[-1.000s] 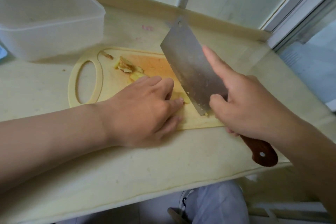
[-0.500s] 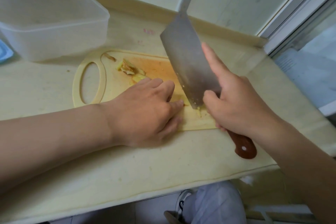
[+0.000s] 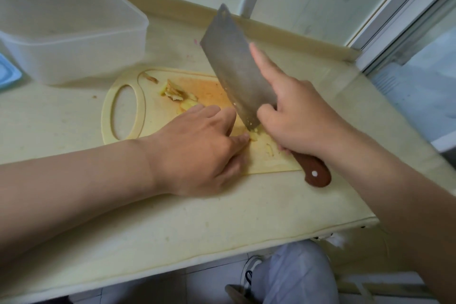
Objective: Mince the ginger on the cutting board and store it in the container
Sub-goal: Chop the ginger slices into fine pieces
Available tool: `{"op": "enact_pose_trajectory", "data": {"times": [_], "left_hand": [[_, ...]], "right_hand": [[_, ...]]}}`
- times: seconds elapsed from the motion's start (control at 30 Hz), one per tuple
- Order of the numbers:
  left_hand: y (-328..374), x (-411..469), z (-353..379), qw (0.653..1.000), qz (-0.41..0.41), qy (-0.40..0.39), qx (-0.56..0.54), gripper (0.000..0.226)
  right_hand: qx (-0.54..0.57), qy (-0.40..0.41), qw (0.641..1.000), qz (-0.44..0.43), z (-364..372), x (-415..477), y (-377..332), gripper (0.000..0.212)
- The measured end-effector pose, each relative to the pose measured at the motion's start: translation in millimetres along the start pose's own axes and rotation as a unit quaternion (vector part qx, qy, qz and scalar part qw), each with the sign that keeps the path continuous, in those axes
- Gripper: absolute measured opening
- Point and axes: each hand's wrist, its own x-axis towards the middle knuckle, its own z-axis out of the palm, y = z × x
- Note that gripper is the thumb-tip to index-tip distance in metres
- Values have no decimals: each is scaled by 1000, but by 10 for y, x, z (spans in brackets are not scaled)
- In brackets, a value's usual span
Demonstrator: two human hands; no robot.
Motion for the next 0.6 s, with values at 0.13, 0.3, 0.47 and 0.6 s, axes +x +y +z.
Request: {"op": "enact_pose_trajectory", "data": {"times": [0.13, 0.3, 0.47, 0.6], "left_hand": [[0, -4, 10, 1000, 1, 9, 5, 61], [4, 5, 23, 1000, 2, 6, 7, 62], [11, 15, 18, 1000, 2, 1, 16, 62], [7, 5, 9, 1000, 2, 7, 22, 64]], "right_hand": [[15, 31, 999, 14, 8, -341, 152, 95], [-26, -32, 999, 15, -105, -299, 109, 94], [-57, -69, 996, 1, -94, 113, -111, 95], [-12, -17, 1000, 0, -4, 60, -52, 96]]}}
